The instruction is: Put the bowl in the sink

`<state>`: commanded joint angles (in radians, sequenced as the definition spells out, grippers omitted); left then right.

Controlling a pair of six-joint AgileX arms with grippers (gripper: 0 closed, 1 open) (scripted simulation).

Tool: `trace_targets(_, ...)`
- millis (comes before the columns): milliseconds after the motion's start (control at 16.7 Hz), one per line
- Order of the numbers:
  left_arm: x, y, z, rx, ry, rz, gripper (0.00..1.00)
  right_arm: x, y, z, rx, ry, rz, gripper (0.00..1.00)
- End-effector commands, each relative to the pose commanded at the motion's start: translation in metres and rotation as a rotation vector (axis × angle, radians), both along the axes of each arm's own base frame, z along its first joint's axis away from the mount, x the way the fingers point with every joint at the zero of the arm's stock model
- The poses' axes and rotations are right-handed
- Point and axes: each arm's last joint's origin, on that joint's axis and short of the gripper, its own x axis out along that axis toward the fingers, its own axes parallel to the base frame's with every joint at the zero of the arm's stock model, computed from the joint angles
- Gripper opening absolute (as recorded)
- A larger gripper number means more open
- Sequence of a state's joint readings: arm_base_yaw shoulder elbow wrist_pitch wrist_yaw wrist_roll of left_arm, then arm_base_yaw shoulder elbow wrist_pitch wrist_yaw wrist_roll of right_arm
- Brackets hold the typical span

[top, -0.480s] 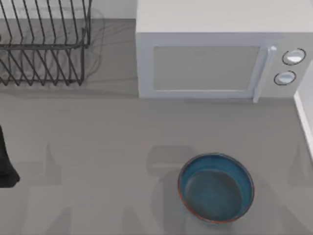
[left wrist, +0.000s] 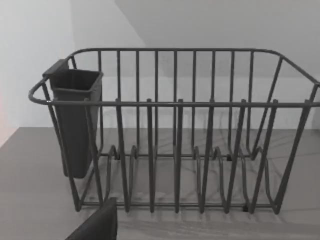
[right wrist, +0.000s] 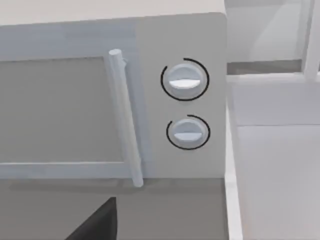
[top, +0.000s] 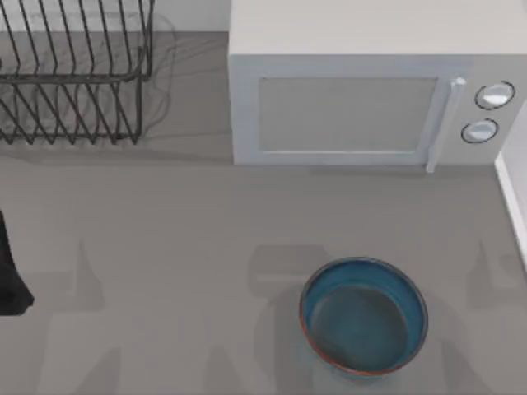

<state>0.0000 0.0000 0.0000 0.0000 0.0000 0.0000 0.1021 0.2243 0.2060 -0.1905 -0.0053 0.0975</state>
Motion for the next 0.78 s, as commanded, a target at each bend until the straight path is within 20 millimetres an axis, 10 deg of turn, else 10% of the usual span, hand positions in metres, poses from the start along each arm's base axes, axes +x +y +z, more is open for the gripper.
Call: trace_targets(780, 0.0, 0.0, 0.0, 0.0, 0.0, 0.0, 1.0, 0.107, 0.109, 0.044, -0.04, 1.152, 0.047, 1.0)
